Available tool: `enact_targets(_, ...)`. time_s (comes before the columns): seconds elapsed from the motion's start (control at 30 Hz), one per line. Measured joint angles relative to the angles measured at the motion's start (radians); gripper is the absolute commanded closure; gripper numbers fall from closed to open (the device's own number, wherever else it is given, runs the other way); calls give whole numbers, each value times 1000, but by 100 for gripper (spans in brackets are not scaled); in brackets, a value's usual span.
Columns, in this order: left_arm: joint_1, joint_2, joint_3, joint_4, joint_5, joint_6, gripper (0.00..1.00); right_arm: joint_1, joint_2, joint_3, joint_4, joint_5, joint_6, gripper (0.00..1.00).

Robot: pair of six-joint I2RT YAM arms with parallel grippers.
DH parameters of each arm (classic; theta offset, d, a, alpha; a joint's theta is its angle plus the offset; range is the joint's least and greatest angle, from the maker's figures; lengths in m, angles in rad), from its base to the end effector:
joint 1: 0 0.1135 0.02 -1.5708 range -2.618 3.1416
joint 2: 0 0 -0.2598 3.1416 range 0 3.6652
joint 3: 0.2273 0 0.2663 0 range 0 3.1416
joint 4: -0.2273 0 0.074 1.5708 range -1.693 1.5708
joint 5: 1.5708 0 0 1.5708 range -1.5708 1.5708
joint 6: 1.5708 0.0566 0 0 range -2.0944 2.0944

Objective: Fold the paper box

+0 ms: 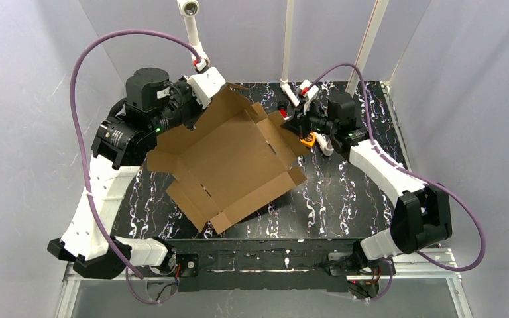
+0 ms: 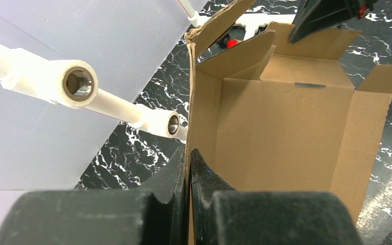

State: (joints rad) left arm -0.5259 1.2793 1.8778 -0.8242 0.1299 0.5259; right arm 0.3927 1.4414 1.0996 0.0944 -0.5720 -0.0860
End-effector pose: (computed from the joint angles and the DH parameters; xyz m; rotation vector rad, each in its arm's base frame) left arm 0.2149 -0.1332 0.5290 0.9808 1.5046 -0.1167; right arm 0.3291 0.1695 0.3109 -0.8238 1.6443 0.7342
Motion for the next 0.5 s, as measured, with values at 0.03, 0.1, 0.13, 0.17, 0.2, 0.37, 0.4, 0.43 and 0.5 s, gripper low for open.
enact_targets(0.03,0,6,7,-1,-11,8,100,0,-3,8,-11,0,-5,99)
enact_targets(0.1,0,15,19,-6,-20,15,100,0,-8,24,-33,0,-16,99)
enact_targets(0.13,0,18,27,-10,-26,18,100,0,-9,38,-45,0,-23,99)
enact_targets(0.17,-1,19,32,-14,-28,18,100,0,-9,47,-50,0,-27,99)
enact_targets(0.2,-3,19,39,-19,-34,18,100,0,-9,63,-64,0,-35,99)
enact_targets(0.37,-19,18,79,-31,-55,26,100,-1,-9,157,-136,-8,-72,84)
enact_targets(0.4,-23,18,85,-31,-57,31,100,-1,-9,185,-158,-14,-82,79)
enact_targets(0.43,-27,18,90,-29,-59,34,100,0,-9,211,-176,-23,-95,73)
enact_targets(0.5,-36,18,99,-19,-59,38,100,0,-9,249,-206,-43,-123,59)
